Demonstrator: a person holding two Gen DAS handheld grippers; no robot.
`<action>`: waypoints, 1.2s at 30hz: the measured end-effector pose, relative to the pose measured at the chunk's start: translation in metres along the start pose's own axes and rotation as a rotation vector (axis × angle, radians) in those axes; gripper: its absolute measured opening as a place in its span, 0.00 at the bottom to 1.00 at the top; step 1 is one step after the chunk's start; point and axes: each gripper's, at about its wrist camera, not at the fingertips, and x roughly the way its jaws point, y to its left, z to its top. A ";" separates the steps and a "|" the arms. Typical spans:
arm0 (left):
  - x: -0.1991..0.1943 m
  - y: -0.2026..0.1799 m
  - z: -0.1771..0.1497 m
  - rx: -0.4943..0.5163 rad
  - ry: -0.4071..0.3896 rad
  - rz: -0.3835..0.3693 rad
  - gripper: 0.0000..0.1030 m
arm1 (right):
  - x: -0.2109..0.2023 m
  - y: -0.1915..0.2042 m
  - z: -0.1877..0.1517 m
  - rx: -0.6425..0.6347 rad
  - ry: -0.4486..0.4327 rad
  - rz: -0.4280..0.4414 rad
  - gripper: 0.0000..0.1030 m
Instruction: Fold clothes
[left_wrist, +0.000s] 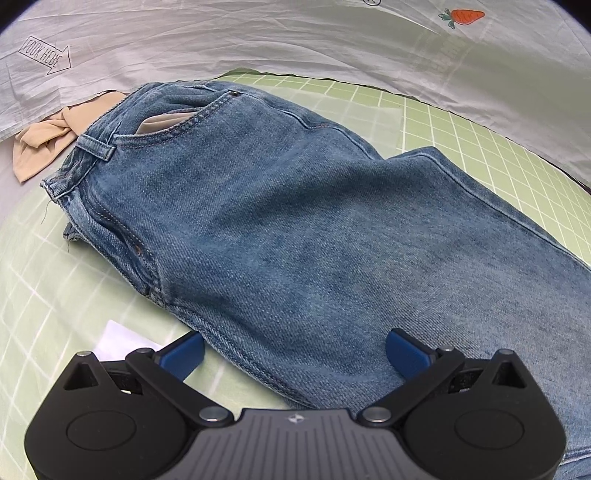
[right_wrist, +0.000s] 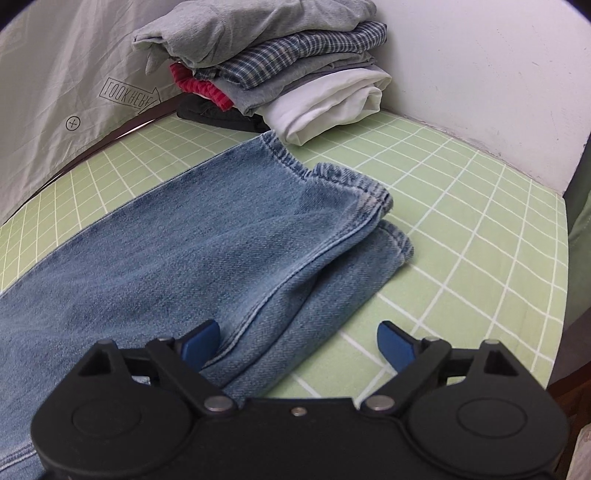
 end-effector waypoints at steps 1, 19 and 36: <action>0.000 0.000 0.000 0.000 0.002 -0.002 1.00 | 0.001 -0.003 0.001 0.018 -0.008 -0.001 0.89; -0.023 0.057 -0.003 -0.051 0.027 -0.021 1.00 | -0.037 0.071 0.008 -0.295 -0.117 -0.060 0.94; 0.009 0.151 0.038 -0.143 0.024 -0.176 1.00 | -0.061 0.228 -0.080 -0.431 0.023 0.172 0.95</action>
